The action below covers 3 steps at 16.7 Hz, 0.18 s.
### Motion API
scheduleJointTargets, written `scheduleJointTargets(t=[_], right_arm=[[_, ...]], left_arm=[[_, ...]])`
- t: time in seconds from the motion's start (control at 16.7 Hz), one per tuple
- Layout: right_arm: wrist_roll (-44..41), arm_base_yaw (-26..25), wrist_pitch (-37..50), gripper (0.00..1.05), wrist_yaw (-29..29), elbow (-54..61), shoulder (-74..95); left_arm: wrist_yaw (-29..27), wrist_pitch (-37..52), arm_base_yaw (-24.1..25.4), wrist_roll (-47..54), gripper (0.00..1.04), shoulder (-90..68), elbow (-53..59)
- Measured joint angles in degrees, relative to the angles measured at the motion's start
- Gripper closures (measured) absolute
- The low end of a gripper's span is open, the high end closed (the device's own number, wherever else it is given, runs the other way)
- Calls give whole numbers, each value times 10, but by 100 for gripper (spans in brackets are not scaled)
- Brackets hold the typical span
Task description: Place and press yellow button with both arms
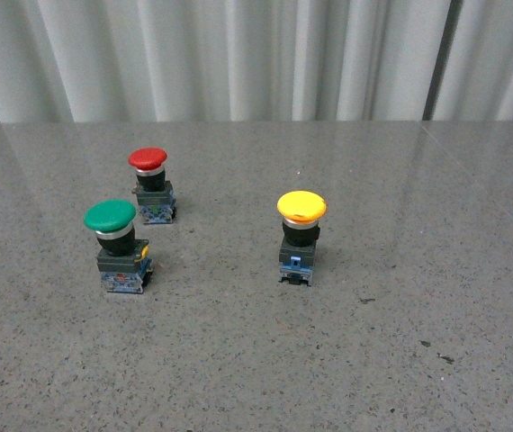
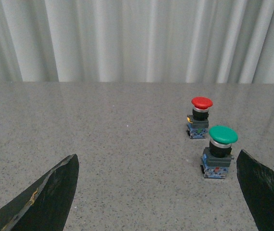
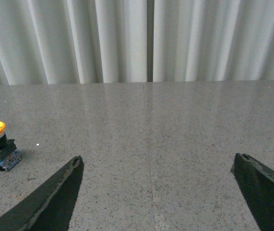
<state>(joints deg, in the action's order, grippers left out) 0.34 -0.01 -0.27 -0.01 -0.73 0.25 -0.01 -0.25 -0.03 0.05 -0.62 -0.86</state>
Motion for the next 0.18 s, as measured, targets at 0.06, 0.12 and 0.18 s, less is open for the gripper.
scheduleJointTargets(t=[0.06,0.12,0.18], right_arm=[[0,0,0,7,0,0,0],[0,0,0,6,0,0,0],[0,0,0,6,0,0,0]], left_arm=[[0,0,0,0,7,0,0],[0,0,0,0,7,0,0],[0,0,0,0,7,0,0]])
